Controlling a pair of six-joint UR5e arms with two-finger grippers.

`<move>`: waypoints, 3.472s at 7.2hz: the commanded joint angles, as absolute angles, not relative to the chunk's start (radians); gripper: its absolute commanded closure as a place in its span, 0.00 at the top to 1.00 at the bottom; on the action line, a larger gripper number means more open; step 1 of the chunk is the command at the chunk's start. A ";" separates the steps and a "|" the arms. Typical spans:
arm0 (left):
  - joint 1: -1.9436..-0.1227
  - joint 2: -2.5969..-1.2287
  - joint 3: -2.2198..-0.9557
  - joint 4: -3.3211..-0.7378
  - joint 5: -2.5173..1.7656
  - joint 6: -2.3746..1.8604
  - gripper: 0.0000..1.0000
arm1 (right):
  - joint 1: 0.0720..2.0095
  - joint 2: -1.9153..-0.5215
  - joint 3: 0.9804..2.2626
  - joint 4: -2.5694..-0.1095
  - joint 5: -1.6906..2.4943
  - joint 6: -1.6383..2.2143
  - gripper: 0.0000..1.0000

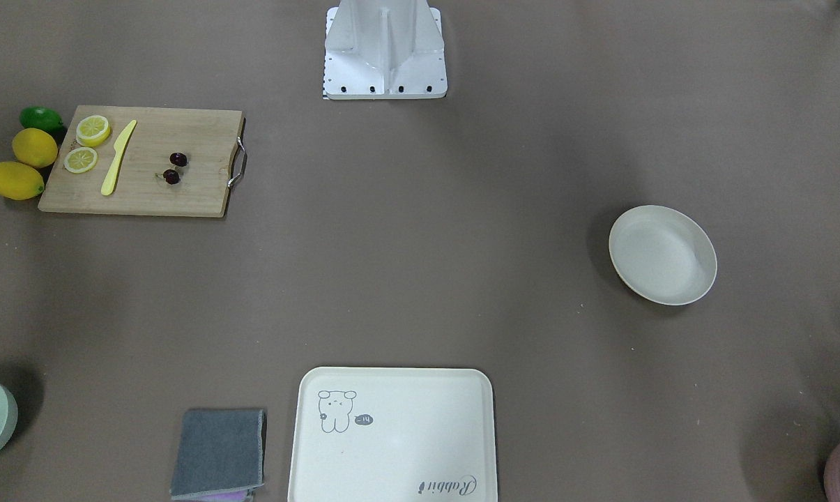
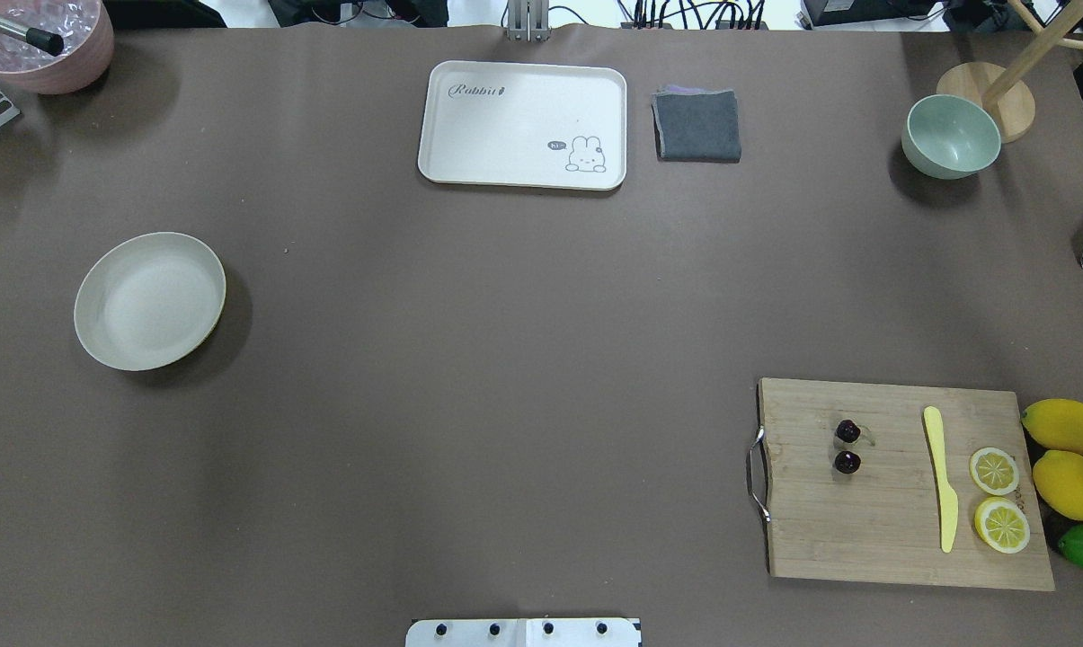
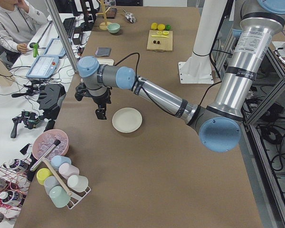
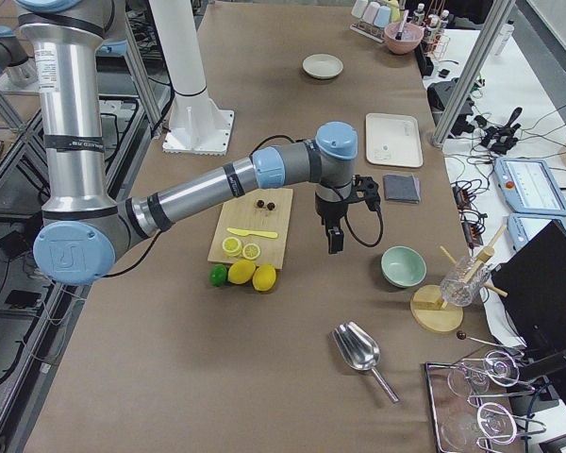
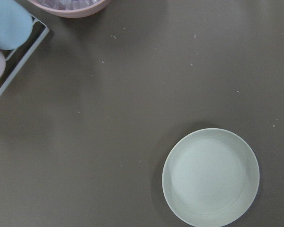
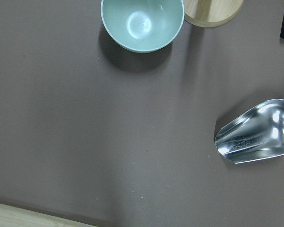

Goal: Place red cherry on plate

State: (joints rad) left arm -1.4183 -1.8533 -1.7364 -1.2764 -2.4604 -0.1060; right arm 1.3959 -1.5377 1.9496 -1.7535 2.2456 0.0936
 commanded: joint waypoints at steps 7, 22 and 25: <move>-1.036 -1.710 -1.316 -2.361 -2.274 -0.658 0.98 | 1.396 -1.542 1.944 -1.753 2.252 0.114 1.00; -1.244 -1.802 -1.579 -2.003 -2.619 -0.753 0.00 | 1.396 -1.542 1.936 -1.752 2.250 0.110 1.00; -1.125 -1.937 -1.677 -1.887 -2.496 -0.978 0.00 | 1.396 -1.539 1.934 -1.752 2.252 0.112 1.00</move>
